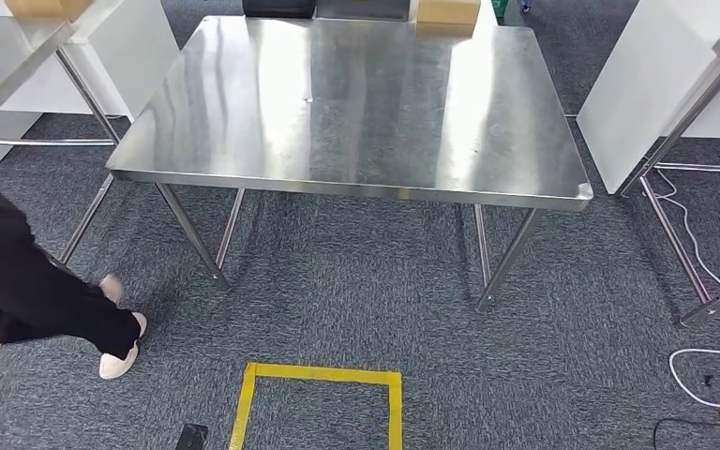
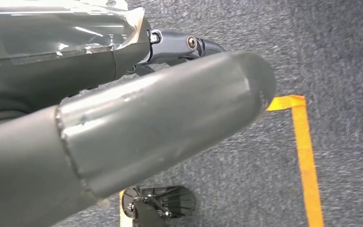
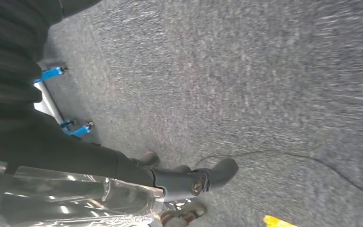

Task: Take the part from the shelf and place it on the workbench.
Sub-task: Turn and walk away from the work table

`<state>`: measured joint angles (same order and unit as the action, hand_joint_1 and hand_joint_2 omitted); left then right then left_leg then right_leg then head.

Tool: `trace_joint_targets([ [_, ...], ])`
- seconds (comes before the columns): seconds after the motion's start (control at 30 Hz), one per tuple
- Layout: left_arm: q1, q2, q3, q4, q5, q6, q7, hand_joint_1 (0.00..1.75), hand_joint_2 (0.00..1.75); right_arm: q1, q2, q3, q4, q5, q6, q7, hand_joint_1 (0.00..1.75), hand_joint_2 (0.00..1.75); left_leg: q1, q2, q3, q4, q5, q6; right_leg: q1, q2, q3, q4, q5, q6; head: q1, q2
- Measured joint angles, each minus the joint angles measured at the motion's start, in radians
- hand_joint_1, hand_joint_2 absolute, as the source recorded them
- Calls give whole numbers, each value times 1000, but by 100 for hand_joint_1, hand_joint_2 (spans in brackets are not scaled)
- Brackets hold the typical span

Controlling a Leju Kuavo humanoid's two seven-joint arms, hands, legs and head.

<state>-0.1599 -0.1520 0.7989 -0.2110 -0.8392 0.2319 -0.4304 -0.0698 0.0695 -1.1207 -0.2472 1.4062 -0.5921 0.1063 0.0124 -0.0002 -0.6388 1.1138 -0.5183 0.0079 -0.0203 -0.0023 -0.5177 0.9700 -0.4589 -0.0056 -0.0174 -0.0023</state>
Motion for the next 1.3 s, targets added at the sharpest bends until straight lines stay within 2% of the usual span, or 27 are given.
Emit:
trace_joint_targets([
  [0.07,1,0,0,0,0,0,0,0,0,1,0,0,2,5,4,2,0,175,1,-1,-42,135,-82,-8,4,-2,-23,4,14,-6,-2,0],
  [0.1,1,1,0,0,0,0,0,0,0,1,0,0,4,6,6,3,0,175,2,-1,-44,170,-97,-11,5,-2,-34,8,20,-5,-2,0],
  [0.13,2,1,0,0,0,0,0,0,0,1,0,0,5,7,8,4,0,175,2,-1,-25,163,-92,-11,5,-2,-45,12,26,-3,-2,0],
  [0.17,1,2,0,0,0,0,0,0,0,1,0,0,7,8,10,5,0,175,3,-1,13,117,-73,-10,5,-2,-55,17,31,0,-2,0],
  [0.23,-1,4,0,0,0,0,0,0,0,1,1,0,9,12,12,8,0,175,3,-2,112,-27,-33,-5,7,-1,-71,26,41,9,-2,0],
  [0.27,-2,5,-1,0,0,0,-1,0,0,1,1,1,10,14,13,8,0,175,2,-4,142,-79,-21,0,9,-1,-76,28,45,14,-1,0],
  [0.3,-2,5,-1,0,0,0,-1,0,0,0,1,1,10,16,14,9,0,175,-1,-5,157,-107,-16,7,10,-1,-79,30,51,20,0,0],
  [0.4,2,5,-1,0,0,0,-2,0,0,2,0,2,11,21,16,9,0,175,-9,-3,141,-112,6,31,12,0,-86,29,66,42,1,0],
  [0.43,2,5,-1,0,0,0,-2,0,0,2,-1,3,11,22,17,9,0,175,-8,-1,130,-115,17,42,12,0,-96,38,55,45,1,0],
  [0.47,2,5,-1,0,1,0,-3,0,0,3,-2,3,12,23,17,9,0,175,-7,2,117,-118,30,52,11,1,-110,66,26,43,2,0],
  [0.57,2,4,-1,0,1,-1,-3,0,0,2,-3,4,13,24,17,9,0,175,-8,6,72,-119,64,63,8,1,-159,240,-109,36,10,0],
  [0.6,3,4,-1,0,1,-1,-3,0,0,2,-4,4,13,24,17,9,0,175,-8,7,58,-118,76,62,7,2,-162,292,-130,41,10,0],
  [0.63,4,4,-1,0,1,-1,-3,0,0,2,-5,5,13,24,17,9,0,175,-9,9,44,-117,88,61,7,2,-152,318,-131,51,10,0],
  [0.67,4,3,-1,0,1,-1,-3,0,0,2,-6,5,13,24,17,9,0,175,-9,10,30,-117,100,59,7,1,-122,305,-111,62,10,0],
  [0.73,4,3,-1,0,1,0,-3,0,0,1,-7,6,13,25,17,9,0,175,-9,10,6,-115,122,53,8,2,-21,186,-72,73,10,0],
  [0.8,4,2,-1,0,1,0,-4,0,0,-2,-8,6,13,29,18,10,0,175,-10,11,-10,-116,143,43,16,3,80,32,-78,60,9,0],
  [0.87,5,1,0,0,1,0,-5,0,0,-3,-8,6,14,32,20,14,0,175,-11,13,-17,-120,164,31,26,4,107,-37,-92,43,8,0],
  [0.93,7,2,0,0,1,3,-7,0,0,-2,-7,6,15,35,20,19,0,175,-8,10,-26,-117,163,21,16,1,93,-39,-76,26,7,0],
  [0.97,9,2,0,0,1,4,-9,0,0,-2,-7,6,16,36,20,22,0,175,-7,6,-35,-95,133,16,10,-1,85,-40,-66,14,6,0],
  [1.0,11,3,0,1,1,5,-10,0,0,-2,-6,6,16,37,20,23,0,175,-5,3,-48,-52,86,11,4,-4,76,-41,-55,4,4,0],
  [1.07,12,3,1,1,2,6,-11,0,0,-2,-6,6,16,39,20,24,0,175,-1,-1,-77,82,-20,2,6,-7,57,-38,-35,-6,0,0],
  [1.1,13,3,1,1,2,6,-11,0,0,-2,-6,6,16,41,20,24,0,175,1,-2,-85,143,-46,-2,6,-9,45,-34,-25,-5,0,0],
  [1.13,13,3,1,1,2,6,-11,0,0,-2,-6,6,16,41,20,24,0,175,3,-2,-82,177,-49,-6,5,-9,32,-29,-17,-1,0,0],
  [1.17,13,3,1,1,3,6,-11,0,0,-2,-6,6,16,42,20,24,0,175,6,-1,-61,175,-34,-9,3,-9,18,-22,-11,4,0,0],
  [1.2,13,4,1,1,4,6,-11,0,0,-1,-6,6,16,42,20,24,0,175,10,-1,-20,131,-9,-12,1,-10,3,-13,-7,8,-1,0],
  [1.27,12,3,1,0,4,6,-12,0,0,-1,-7,6,16,43,20,24,0,175,15,-4,75,-3,15,-19,0,-10,-24,10,-2,16,-2,0],
  [1.3,12,2,1,0,4,6,-13,0,0,-2,-8,6,16,43,20,24,0,175,16,-6,105,-52,14,-20,2,-10,-35,21,1,21,-2,0],
])
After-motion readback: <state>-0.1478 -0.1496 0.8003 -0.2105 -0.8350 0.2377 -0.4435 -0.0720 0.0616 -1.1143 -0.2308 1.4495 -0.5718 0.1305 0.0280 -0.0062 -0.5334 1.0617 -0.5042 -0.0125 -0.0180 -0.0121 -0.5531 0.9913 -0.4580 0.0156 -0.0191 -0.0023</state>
